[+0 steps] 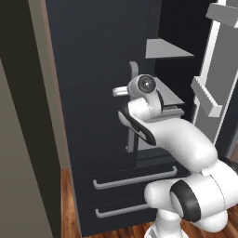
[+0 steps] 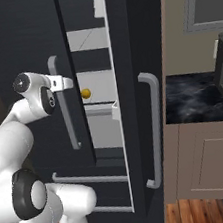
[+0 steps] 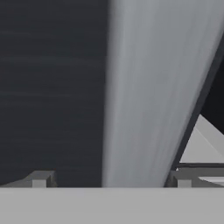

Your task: Retrieve a lemon from the fridge and place it on the cutting board with the fish.

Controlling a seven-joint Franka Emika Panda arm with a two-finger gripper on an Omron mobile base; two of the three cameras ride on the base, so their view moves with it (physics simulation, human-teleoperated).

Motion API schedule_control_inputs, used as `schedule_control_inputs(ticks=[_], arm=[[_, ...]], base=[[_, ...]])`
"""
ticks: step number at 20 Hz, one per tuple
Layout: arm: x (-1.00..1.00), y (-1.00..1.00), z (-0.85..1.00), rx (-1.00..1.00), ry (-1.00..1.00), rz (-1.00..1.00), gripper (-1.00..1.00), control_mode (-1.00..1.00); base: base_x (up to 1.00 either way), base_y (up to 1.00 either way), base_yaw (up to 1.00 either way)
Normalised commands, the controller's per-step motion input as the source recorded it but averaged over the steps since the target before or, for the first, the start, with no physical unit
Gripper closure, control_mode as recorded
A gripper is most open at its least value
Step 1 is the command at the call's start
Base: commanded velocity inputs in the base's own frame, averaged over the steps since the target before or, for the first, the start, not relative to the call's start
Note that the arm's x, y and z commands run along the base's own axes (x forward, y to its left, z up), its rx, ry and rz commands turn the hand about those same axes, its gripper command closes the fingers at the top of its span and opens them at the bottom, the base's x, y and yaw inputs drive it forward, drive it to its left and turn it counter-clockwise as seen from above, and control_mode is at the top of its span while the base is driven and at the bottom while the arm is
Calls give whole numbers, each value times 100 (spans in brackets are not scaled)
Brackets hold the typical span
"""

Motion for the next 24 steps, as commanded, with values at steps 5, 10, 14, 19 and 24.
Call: schedule_control_inputs(ticks=[5, 10, 14, 19, 24], arm=[[32, -3, 2, -1, 1, 0, -100, -100], [24, -3, 0, 0, 0, 2, 100, -100], [-3, 0, 0, 0, 0, 0, 100, -100], [-10, 20, 0, 0, 0, -9, 100, -100], [-30, 67, 2, 0, 7, -21, 100, -100]], base=[[0, 0, 0], [0, 0, 0], [0, 0, 0], [0, 0, 0], [0, 0, 0]])
